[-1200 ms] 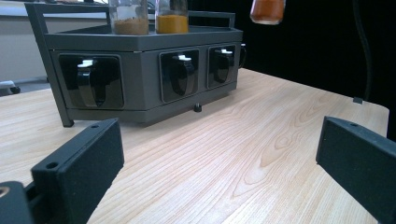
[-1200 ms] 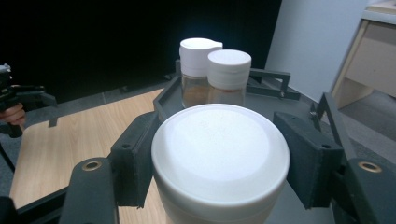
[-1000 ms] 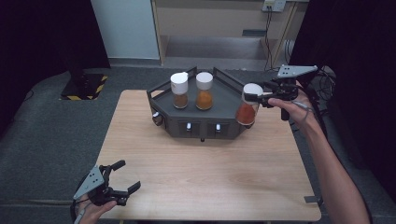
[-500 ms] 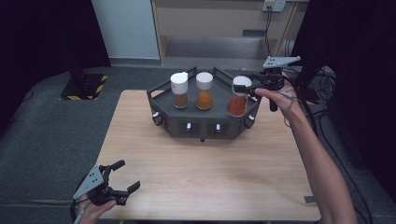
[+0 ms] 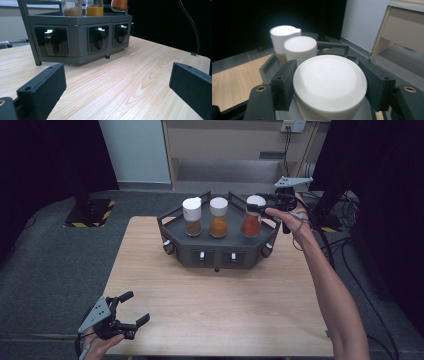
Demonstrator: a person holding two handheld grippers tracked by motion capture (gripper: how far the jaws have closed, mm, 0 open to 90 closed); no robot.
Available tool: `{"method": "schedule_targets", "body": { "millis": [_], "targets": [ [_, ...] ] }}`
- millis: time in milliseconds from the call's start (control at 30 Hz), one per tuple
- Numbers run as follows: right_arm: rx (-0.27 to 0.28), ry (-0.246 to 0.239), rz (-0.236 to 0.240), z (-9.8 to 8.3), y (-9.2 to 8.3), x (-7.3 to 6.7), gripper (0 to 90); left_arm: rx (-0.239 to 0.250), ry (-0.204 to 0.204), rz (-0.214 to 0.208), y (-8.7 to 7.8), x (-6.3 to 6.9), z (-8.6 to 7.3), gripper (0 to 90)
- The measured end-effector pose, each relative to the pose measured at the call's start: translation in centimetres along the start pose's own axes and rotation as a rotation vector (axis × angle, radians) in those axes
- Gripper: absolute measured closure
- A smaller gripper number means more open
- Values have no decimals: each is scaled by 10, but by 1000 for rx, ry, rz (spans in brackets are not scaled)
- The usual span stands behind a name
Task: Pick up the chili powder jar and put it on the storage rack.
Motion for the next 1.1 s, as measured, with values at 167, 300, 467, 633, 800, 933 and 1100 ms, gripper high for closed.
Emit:
{"method": "schedule_targets", "body": {
  "millis": [167, 300, 467, 633, 800, 933, 1100],
  "targets": [
    [-4, 11, -22, -4, 7, 5, 340, -1, -3, 4, 0, -1, 0, 0],
    [-8, 17, -23, -6, 11, 8, 340, -2, -4, 7, -1, -1, -1, 0],
    [-9, 17, -22, -9, 16, 9, 340, -2, -6, 8, -1, -2, -1, 0],
    [-18, 16, -15, -10, 20, 8, 340, 1, -8, 9, -1, -2, -1, 0],
    [-25, 15, -13, -12, 24, 8, 340, 2, -7, 7, -1, -2, -1, 0],
    [-27, 19, -12, -12, 26, 7, 340, 2, -6, 6, -1, -2, -1, 0],
    [-30, 21, -11, -14, 28, 8, 340, 2, -5, 7, -2, -2, -1, 0]
  ]
}}
Point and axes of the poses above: each handheld gripper's, and its own axes: y roughly forward along the jaws, z roughly out of its top, x roughly to its right, the point moved 10 cm from there along y, roughly forward along the jaws, and after that the axes turned 1 degree about x, right-handed, at the moved point
